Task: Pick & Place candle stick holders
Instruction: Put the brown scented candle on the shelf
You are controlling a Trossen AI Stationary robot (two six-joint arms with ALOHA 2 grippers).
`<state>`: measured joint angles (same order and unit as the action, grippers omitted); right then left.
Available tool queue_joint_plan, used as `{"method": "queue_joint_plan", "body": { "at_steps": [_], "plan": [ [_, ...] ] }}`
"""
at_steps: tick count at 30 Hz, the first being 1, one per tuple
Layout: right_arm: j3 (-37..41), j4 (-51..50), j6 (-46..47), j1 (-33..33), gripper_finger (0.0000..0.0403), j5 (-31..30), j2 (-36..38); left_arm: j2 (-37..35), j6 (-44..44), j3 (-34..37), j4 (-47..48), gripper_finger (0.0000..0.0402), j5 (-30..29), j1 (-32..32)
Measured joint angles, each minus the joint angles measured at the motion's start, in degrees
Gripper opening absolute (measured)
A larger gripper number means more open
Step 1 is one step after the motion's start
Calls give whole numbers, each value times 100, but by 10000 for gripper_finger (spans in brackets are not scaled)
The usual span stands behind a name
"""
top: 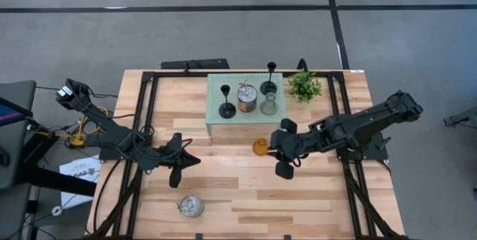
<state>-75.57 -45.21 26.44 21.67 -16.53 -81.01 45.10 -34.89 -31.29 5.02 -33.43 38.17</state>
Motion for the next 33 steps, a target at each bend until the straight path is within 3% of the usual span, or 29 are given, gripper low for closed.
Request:
{"method": "queue_joint_plan", "body": {
  "at_steps": [5,12,16,20,26,30,33],
  "plan": [
    [0,13,2,0,70,165,0,0,-11,0,-42,11,192,0],
    [0,17,2,-52,70,129,0,34,-1093,0,-58,5,1589,2],
    [0,17,0,-194,70,119,0,65,-1383,-162,-30,4,1694,0],
    [0,20,0,-383,70,105,0,261,-1061,-629,51,4,1698,0],
    [0,20,-1,-572,70,103,0,993,-1040,-1949,2253,3,1737,0],
    [0,20,-155,-640,70,101,0,1587,-1070,-2779,3752,3,2178,0],
    [0,20,-203,-697,70,102,0,1945,-1054,-3157,4194,3,2705,0]
  ]
}}
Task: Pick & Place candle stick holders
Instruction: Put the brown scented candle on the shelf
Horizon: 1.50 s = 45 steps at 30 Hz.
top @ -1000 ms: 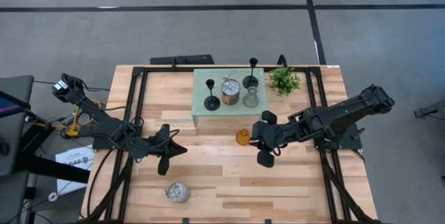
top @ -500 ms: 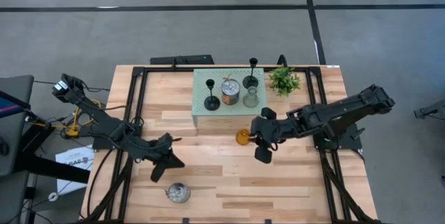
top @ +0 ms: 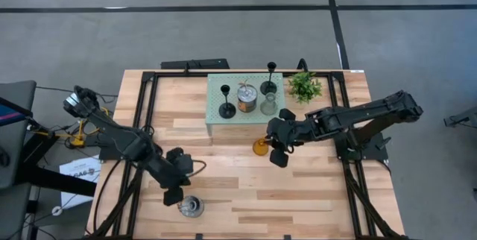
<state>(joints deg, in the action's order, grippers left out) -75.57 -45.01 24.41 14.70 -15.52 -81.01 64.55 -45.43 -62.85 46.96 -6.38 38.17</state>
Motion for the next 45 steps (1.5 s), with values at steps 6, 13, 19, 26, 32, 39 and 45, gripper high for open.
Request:
{"method": "queue_joint_plan", "body": {
  "at_steps": [6,13,19,26,32,39,45],
  "plan": [
    [0,2,-59,-97,70,1,0,671,69,-133,229,2,1034,0],
    [0,2,-101,-105,70,8,0,911,318,-128,167,6,1436,-1],
    [0,2,-101,-90,70,35,0,741,300,-128,138,7,1298,0],
    [0,2,-101,-90,70,47,0,738,114,-128,114,15,956,-4],
    [0,-7,-249,-90,70,46,0,709,111,-126,80,30,958,-5],
    [0,1,-536,-90,70,49,0,706,14,-126,-135,27,945,-7],
    [0,46,-452,-69,70,63,0,706,7,-126,-156,26,941,-13]
  ]
}}
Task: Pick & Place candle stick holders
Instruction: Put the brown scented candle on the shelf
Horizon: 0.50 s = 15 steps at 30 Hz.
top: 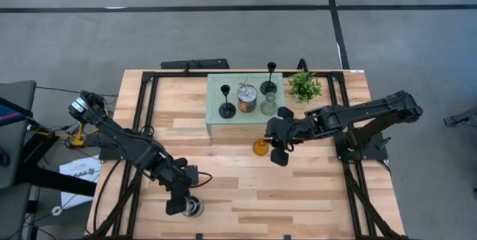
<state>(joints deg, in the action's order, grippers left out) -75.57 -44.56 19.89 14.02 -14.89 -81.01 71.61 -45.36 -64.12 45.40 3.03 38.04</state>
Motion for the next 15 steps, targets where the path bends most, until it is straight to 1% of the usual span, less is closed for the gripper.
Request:
{"method": "queue_joint_plan", "body": {
  "at_steps": [8,15],
  "plan": [
    [0,33,97,137,70,2,0,0,4,0,-45,24,0,0],
    [0,46,103,134,70,-10,0,0,4,0,-52,24,0,0]
  ]
}}
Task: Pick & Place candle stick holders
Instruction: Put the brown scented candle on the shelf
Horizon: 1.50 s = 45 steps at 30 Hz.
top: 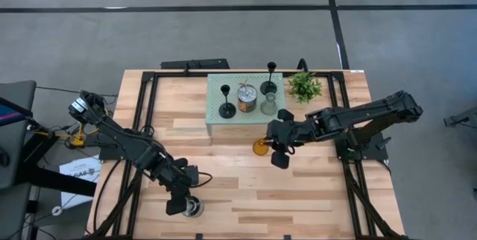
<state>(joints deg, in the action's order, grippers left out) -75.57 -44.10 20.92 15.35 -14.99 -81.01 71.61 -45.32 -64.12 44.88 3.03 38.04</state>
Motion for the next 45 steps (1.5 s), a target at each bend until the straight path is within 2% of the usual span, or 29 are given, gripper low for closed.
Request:
{"method": "queue_joint_plan", "body": {
  "at_steps": [11,23,31,36,45],
  "plan": [
    [0,0,12,0,70,-3,0,0,-61,0,2,44,-573,-17],
    [0,2,12,0,70,-4,0,73,-26,5,2,120,-277,-16],
    [0,2,12,0,70,-6,0,298,-3,373,10,150,109,24],
    [0,0,10,0,70,-6,0,295,-4,413,-71,161,153,24],
    [0,0,8,0,70,-7,0,286,3,413,-112,155,44,24]
  ]
}}
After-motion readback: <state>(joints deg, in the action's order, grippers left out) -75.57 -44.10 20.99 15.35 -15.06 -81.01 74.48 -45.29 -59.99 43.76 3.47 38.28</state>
